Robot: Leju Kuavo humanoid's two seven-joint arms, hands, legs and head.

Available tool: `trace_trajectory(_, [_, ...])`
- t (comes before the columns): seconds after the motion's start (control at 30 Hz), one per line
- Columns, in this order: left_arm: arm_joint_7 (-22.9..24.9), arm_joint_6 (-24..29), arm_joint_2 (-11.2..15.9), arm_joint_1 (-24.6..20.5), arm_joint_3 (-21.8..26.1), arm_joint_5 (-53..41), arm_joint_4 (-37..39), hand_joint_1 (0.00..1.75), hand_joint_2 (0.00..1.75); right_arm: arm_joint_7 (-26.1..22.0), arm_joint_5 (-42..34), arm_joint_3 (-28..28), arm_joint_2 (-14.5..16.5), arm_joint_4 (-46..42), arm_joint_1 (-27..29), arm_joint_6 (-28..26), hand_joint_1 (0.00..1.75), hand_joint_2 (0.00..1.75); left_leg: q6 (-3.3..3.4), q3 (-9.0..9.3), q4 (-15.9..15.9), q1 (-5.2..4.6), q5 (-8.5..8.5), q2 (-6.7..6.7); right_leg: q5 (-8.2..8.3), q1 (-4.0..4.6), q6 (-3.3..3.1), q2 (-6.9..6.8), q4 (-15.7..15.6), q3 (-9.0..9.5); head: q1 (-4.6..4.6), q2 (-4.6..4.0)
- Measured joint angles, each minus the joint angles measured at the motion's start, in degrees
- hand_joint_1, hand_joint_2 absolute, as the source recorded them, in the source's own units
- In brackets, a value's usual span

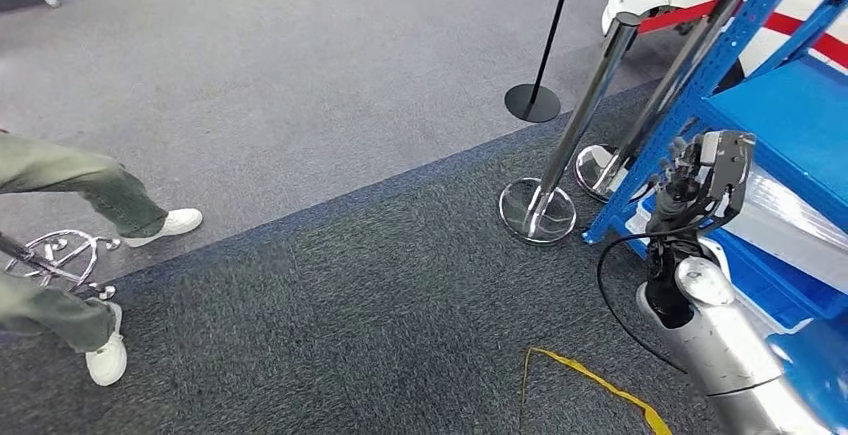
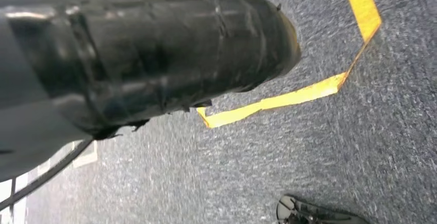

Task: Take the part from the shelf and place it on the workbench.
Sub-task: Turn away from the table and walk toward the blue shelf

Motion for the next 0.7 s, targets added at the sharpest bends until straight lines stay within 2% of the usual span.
trace_trajectory(0.03, [0.0, 0.0, 0.0, 0.1, 0.0, 0.0, 0.0, 0.0, 0.0, 0.0, 0.0, 0.0, 0.0, 0.0, 0.1, 0.0, 0.0, 0.0, -0.01, -0.13, 0.1, 0.01, -0.05, 0.72, -1.07, -0.17, 0.25, -0.22, 2.9, -1.16, 0.03, 0.0])
trace_trajectory(0.07, [0.0, 0.0, 0.0, 0.1, 0.0, 0.0, 0.0, 0.0, 0.0, 0.0, 0.0, 0.0, 0.0, 0.0, 0.2, 0.0, 0.0, 0.0, -0.07, -0.25, 0.3, 0.06, -0.14, 1.4, -1.1, -0.37, 0.54, -0.34, 4.0, -1.45, 0.02, 0.0])
trace_trajectory(0.1, [0.0, 0.0, 0.0, 0.1, 0.0, 0.0, 0.0, 0.0, 0.0, 0.0, 0.0, 0.0, 0.0, 0.0, 0.3, 0.0, 0.0, 0.0, -0.21, -0.34, 0.6, 0.17, -0.3, 2.07, -0.13, -0.59, 0.87, -0.55, 3.0, -0.65, 0.02, 0.0])
trace_trajectory(0.13, [0.0, 0.0, -0.1, 0.1, 0.0, 0.0, 0.0, 0.0, 0.0, 0.0, 0.0, 0.0, 0.0, 0.0, 0.3, 0.0, 0.0, 0.0, -0.43, -0.43, 0.9, 0.31, -0.55, 2.71, 1.5, -0.82, 1.2, -1.02, 0.1, 1.17, 0.03, 0.0])
trace_trajectory(0.17, [0.0, 0.0, -0.1, 0.1, 0.0, 0.0, 0.0, 0.0, 0.0, 0.0, 0.0, 0.0, 0.0, 0.0, 0.3, 0.0, 0.0, 0.0, -0.76, -0.54, 1.5, 0.38, -0.89, 3.27, 2.73, -0.91, 1.48, -2.05, -3.6, 3.24, 0.03, 0.0])
trace_trajectory(0.23, [0.0, -0.1, 0.0, 0.0, 0.0, 0.0, 0.0, 0.0, 0.0, 0.0, 0.0, 0.0, 0.0, 0.0, 0.3, 0.0, 0.0, 0.0, -1.53, -0.81, 2.7, 0.25, -1.69, 4.19, 3.94, -0.77, 1.15, -3.36, -8.4, 5.78, 0.05, 0.0])
trace_trajectory(0.27, [0.0, -0.1, 0.0, 0.0, 0.0, 0.0, 0.0, 0.0, 0.0, 0.0, 0.0, 0.0, 0.0, 0.0, 0.3, 0.0, 0.0, 0.0, -1.88, -0.86, 3.0, 0.1, -1.97, 4.58, 3.77, -0.62, 0.75, -3.51, -8.9, 5.95, 0.03, 0.0])
trace_trajectory(0.33, [0.0, -0.1, -0.1, -0.1, 0.0, 0.0, 0.0, 0.0, 0.0, 0.0, 0.0, 0.0, -0.1, 0.0, 0.4, 0.0, 0.0, 0.0, -2.43, -0.8, 3.2, 0.11, -2.21, 5.32, 3.94, -0.5, -0.17, -2.33, -8.7, 5.67, 0.01, 0.0])
trace_trajectory(0.37, [0.0, -0.1, -0.1, -0.2, 0.0, 0.0, 0.0, 0.0, 0.0, 0.0, 0.0, 0.0, -0.1, 0.0, 0.3, 0.0, 0.0, 0.0, -2.76, -0.85, 3.5, 0.27, -2.59, 5.01, 4.08, -0.54, -0.5, -1.86, -8.8, 5.61, -0.01, 0.0])
trace_trajectory(0.43, [0.0, -0.1, -0.1, -0.3, 0.0, 0.0, 0.0, 0.0, 0.0, 0.0, 0.0, 0.0, -0.1, -0.1, 0.2, 0.1, 0.0, 0.0, -3.38, -2.16, 6.6, 0.6, -4.88, 2.82, 4.39, -0.63, -1.15, -0.93, -9.0, 5.51, -0.08, 0.0])
trace_trajectory(0.47, [0.0, -0.1, -0.1, -0.3, 0.0, 0.0, 0.0, 0.0, 0.0, 0.0, 0.0, 0.0, -0.1, -0.1, 0.2, 0.1, 0.0, 0.0, -3.57, -3.6, 9.9, 0.69, -6.7, 1.47, 4.49, -0.62, -1.36, -0.44, -9.1, 5.39, -0.14, 0.0])
trace_trajectory(0.5, [0.0, -0.1, -0.1, -0.2, 0.0, 0.0, 0.0, 0.0, 0.0, 0.0, 0.1, 0.0, -0.1, -0.1, 0.2, 0.1, 0.0, 0.0, -3.65, -5.35, 13.6, 0.7, -8.46, 0.69, 4.58, -0.57, -1.53, 0.11, -9.1, 5.25, -0.15, 0.0])
trace_trajectory(0.53, [0.0, -0.1, -0.1, -0.1, 0.0, 0.0, 0.0, 0.0, 0.0, 0.0, 0.1, 0.0, -0.1, -0.1, 0.2, 0.1, 0.0, 0.0, -3.65, -6.9, 16.7, 0.69, -9.56, 0.37, 4.64, -0.49, -1.64, 0.71, -9.1, 5.13, -0.15, 0.0])
trace_trajectory(0.57, [0.0, -0.1, -0.1, 0.0, 0.0, 0.0, 0.0, 0.0, 0.0, 0.0, 0.1, 0.0, -0.1, -0.1, 0.2, 0.1, 0.0, 0.0, -3.57, -7.76, 18.4, 0.69, -9.68, 0.25, 4.69, -0.42, -1.69, 1.36, -9.0, 5.05, -0.15, 0.0])
trace_trajectory(0.6, [0.0, -0.1, -0.2, 0.1, 0.0, 0.0, 0.0, 0.0, 0.0, 0.0, 0.1, 0.0, -0.1, -0.1, 0.2, 0.1, 0.0, 0.0, -3.38, -7.61, 17.9, 0.68, -8.71, 0.17, 4.73, -0.36, -1.7, 2.01, -9.0, 5.01, -0.15, 0.0])
trace_trajectory(0.63, [0.0, -0.1, -0.2, 0.1, 0.0, 0.0, 0.0, 0.0, 0.0, 0.0, 0.1, 0.0, -0.1, -0.1, 0.2, 0.1, 0.0, 0.0, -3.08, -6.42, 15.4, 0.67, -6.83, -0.15, 4.78, -0.34, -1.65, 2.66, -9.0, 5.02, -0.17, 0.0])
trace_trajectory(0.7, [0.0, -0.1, -0.1, 0.1, 0.0, 0.0, 0.0, 0.0, 0.0, 0.0, 0.1, 0.0, -0.1, -0.1, 0.2, 0.1, 0.0, 0.0, -2.34, -2.94, 7.8, 0.64, -3.32, -2.33, 4.95, -0.36, -1.38, 3.88, -9.0, 4.96, -0.14, 0.0])
